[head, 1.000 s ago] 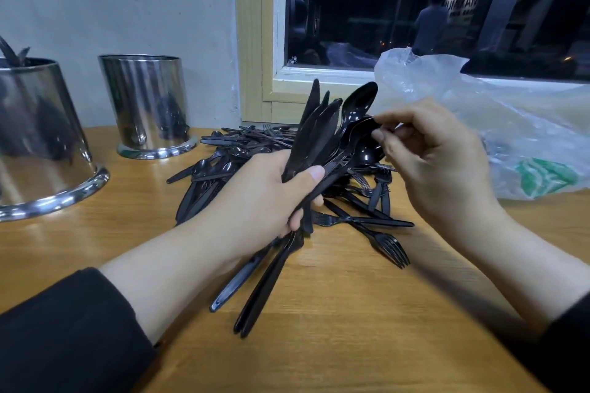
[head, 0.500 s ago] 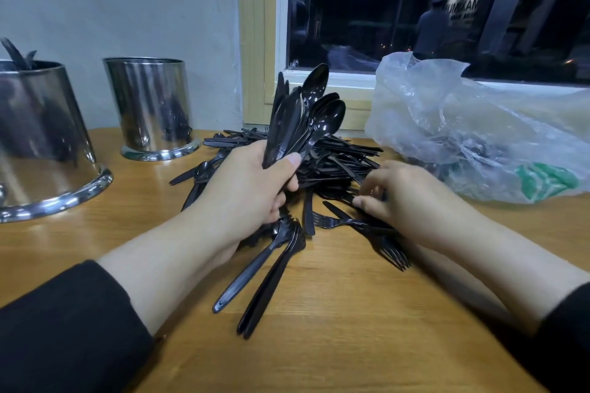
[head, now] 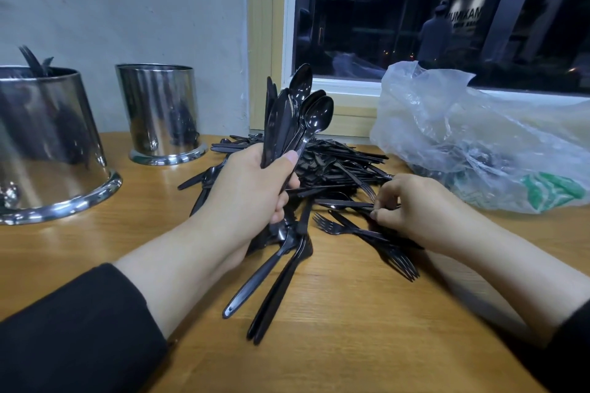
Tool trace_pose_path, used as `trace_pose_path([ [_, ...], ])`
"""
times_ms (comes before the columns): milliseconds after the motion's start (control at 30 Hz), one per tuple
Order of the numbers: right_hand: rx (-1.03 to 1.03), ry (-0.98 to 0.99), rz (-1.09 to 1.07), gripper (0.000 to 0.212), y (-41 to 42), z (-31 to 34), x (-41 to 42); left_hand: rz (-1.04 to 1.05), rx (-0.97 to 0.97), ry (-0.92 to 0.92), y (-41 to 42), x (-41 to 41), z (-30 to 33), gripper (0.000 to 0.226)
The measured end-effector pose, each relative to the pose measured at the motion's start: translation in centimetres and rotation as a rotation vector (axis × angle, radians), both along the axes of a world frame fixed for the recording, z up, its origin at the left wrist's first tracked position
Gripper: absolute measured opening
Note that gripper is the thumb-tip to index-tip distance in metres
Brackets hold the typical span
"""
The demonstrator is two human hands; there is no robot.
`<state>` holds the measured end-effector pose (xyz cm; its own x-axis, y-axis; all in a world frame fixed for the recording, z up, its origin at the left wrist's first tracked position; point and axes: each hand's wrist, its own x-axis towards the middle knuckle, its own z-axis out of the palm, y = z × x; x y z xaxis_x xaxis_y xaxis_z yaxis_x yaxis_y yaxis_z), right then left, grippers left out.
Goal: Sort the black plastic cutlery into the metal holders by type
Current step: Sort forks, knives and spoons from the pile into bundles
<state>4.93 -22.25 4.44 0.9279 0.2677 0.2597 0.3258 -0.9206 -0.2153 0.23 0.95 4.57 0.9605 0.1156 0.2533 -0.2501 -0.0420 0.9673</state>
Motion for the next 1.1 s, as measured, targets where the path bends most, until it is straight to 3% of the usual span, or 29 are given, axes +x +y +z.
trace_pose_path([
  [433, 0.323, -0.092, -0.005, 0.020, -0.5, 1.4, -0.5, 0.022, -0.014, -0.017, 0.1, 0.4, -0.2, 0.016],
  [667, 0.716, -0.140, 0.044, 0.023, 0.2, 1.3, -1.0, 0.020, 0.003, -0.006, 0.1, 0.2, -0.2, 0.020],
  [933, 0.979, 0.073, 0.238, 0.020, 2.5, 1.1, -2.8, -0.013, 0.017, 0.007, -0.6, -0.4, -0.2, 0.031],
  [1100, 1.180, 0.080, 0.047, 0.018, 2.7, 0.4, -2.6, 0.005, -0.014, -0.027, -0.9, -0.5, -0.1, 0.031],
])
